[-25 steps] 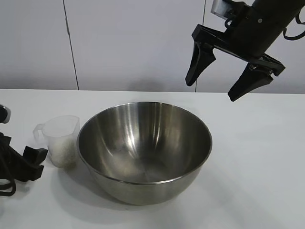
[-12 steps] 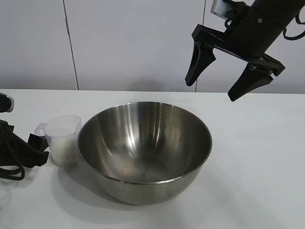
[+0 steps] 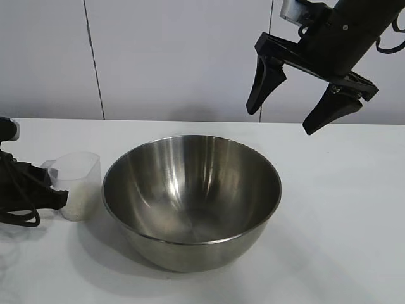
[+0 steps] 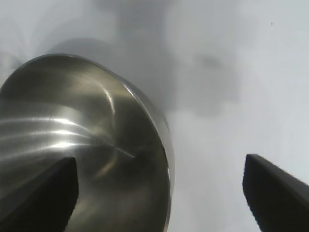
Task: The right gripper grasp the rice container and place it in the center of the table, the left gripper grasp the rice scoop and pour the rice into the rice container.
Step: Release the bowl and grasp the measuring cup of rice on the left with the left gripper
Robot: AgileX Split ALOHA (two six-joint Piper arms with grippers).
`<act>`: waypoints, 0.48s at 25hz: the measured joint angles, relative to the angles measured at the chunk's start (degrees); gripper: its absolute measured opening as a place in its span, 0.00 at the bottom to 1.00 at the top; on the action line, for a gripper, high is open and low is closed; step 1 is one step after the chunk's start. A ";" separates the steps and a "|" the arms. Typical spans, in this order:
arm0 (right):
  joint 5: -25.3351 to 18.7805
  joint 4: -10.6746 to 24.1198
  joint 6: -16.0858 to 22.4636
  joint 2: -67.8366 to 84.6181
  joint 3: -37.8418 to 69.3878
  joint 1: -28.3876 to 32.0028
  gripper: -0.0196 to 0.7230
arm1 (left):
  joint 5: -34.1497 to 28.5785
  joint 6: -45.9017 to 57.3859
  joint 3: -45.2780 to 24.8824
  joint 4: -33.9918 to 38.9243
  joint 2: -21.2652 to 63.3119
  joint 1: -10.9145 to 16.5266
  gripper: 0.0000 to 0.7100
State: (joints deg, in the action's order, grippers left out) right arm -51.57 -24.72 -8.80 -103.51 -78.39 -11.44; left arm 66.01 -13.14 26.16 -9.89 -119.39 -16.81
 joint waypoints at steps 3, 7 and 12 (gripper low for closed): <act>0.06 0.00 0.00 0.00 0.00 0.00 0.89 | 0.00 0.04 0.00 0.05 -0.17 0.00 0.18; 0.06 0.00 0.00 0.00 0.00 0.00 0.89 | 0.00 0.13 0.00 0.37 -0.40 0.00 0.04; 0.06 0.00 0.00 0.00 0.00 0.00 0.89 | 0.00 0.37 0.00 1.15 -0.42 0.00 0.01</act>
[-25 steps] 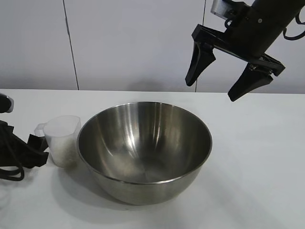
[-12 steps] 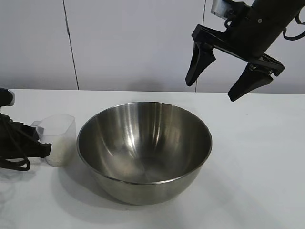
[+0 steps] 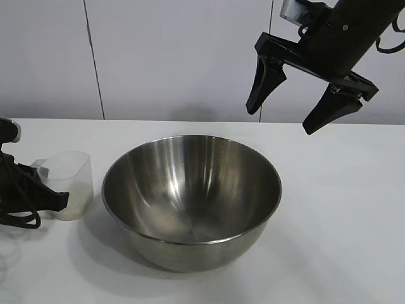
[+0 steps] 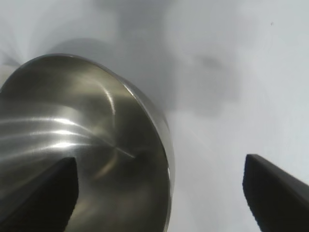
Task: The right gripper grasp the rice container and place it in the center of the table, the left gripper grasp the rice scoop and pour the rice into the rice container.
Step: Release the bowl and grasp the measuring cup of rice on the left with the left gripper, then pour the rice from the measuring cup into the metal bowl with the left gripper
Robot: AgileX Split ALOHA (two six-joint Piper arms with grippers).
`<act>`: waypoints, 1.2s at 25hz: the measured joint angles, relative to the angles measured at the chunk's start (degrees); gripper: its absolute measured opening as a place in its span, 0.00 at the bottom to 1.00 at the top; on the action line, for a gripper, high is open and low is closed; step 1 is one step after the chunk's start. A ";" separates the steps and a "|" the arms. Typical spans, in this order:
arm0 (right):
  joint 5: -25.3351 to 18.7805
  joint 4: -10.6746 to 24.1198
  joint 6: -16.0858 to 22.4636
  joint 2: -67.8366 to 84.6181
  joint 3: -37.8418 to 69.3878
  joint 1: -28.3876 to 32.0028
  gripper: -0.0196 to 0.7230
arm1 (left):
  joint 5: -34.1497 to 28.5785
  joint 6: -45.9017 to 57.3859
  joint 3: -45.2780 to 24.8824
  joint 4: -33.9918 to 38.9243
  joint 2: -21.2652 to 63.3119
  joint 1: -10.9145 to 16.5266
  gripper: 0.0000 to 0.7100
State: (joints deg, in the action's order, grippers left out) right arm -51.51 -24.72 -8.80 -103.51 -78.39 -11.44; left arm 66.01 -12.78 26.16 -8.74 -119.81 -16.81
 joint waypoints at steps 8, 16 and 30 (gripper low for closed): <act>0.00 0.00 0.00 0.00 0.00 0.00 0.89 | -0.14 0.00 0.00 1.87 4.15 0.00 0.01; 0.00 0.00 0.00 0.00 0.00 0.00 0.89 | -4.25 -1.10 0.00 4.57 11.93 0.00 0.00; -0.06 0.00 0.00 0.00 0.00 0.00 0.89 | -33.79 -3.05 7.13 9.56 31.15 -0.26 0.00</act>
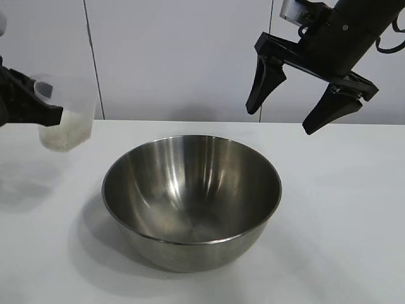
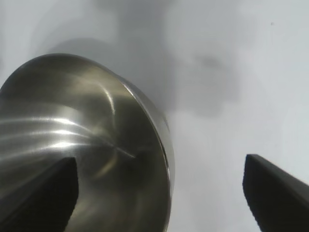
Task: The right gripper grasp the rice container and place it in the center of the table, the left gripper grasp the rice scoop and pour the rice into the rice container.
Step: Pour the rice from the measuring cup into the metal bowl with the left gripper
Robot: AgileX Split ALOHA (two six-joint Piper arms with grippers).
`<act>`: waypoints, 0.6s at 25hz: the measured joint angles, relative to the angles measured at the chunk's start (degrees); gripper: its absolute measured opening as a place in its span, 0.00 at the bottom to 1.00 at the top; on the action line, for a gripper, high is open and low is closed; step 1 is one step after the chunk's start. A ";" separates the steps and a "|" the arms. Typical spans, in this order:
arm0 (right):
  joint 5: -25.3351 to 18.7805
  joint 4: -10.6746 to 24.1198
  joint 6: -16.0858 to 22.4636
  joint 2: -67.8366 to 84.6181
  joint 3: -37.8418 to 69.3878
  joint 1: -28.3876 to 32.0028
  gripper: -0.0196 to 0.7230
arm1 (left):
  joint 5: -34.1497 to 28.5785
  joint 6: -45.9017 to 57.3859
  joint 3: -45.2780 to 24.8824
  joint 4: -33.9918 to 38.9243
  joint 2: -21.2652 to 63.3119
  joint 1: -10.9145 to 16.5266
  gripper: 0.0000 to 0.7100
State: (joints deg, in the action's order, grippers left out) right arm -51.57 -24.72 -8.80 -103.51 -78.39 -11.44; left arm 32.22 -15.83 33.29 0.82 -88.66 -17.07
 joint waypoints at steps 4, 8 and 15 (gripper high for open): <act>0.00 0.00 0.00 0.00 0.00 0.00 0.89 | -10.07 -0.82 5.43 4.22 1.28 -2.63 0.00; 0.00 0.00 0.00 0.00 0.00 0.00 0.89 | -14.33 -5.15 9.49 5.49 1.28 -6.89 0.00; 0.00 0.00 0.00 0.00 0.00 0.00 0.89 | -14.74 -16.41 11.96 5.69 0.20 -12.64 0.00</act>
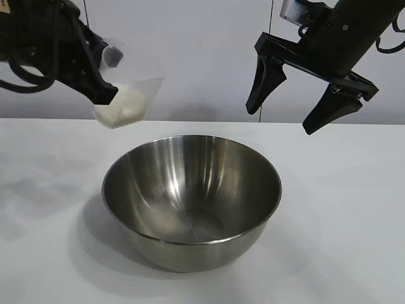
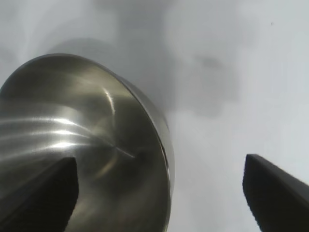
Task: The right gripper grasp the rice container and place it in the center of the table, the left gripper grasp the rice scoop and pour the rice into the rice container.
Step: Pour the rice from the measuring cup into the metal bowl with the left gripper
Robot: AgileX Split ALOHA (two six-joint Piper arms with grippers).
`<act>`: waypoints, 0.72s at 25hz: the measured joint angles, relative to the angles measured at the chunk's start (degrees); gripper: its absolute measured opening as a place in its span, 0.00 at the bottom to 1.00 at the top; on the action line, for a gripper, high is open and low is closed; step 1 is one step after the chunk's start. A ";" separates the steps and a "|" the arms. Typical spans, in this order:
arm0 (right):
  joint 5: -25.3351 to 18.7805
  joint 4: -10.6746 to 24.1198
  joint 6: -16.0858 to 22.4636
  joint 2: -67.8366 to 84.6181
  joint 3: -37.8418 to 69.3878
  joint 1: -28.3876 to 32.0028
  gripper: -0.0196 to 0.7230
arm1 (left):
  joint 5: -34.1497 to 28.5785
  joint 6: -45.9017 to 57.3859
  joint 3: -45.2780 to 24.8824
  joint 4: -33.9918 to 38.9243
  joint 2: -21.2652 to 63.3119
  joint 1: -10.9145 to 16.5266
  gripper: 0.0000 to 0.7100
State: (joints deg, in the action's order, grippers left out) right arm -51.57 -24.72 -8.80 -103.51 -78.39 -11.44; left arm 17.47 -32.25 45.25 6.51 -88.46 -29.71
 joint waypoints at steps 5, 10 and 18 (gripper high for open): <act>0.00 0.00 0.00 0.00 0.00 0.00 0.89 | -0.35 -8.31 1.23 0.04 -2.54 -3.52 0.00; 0.00 0.00 0.00 0.00 0.00 0.00 0.89 | 1.12 -17.79 3.50 0.17 -6.33 -4.78 0.00; 0.00 0.07 0.00 0.00 0.00 0.00 0.89 | 7.33 -31.08 3.87 7.85 -10.79 -4.78 0.00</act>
State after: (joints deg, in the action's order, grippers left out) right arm -51.57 -24.65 -8.80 -103.51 -78.39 -11.44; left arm 24.81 -63.32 49.12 14.36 -99.25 -34.49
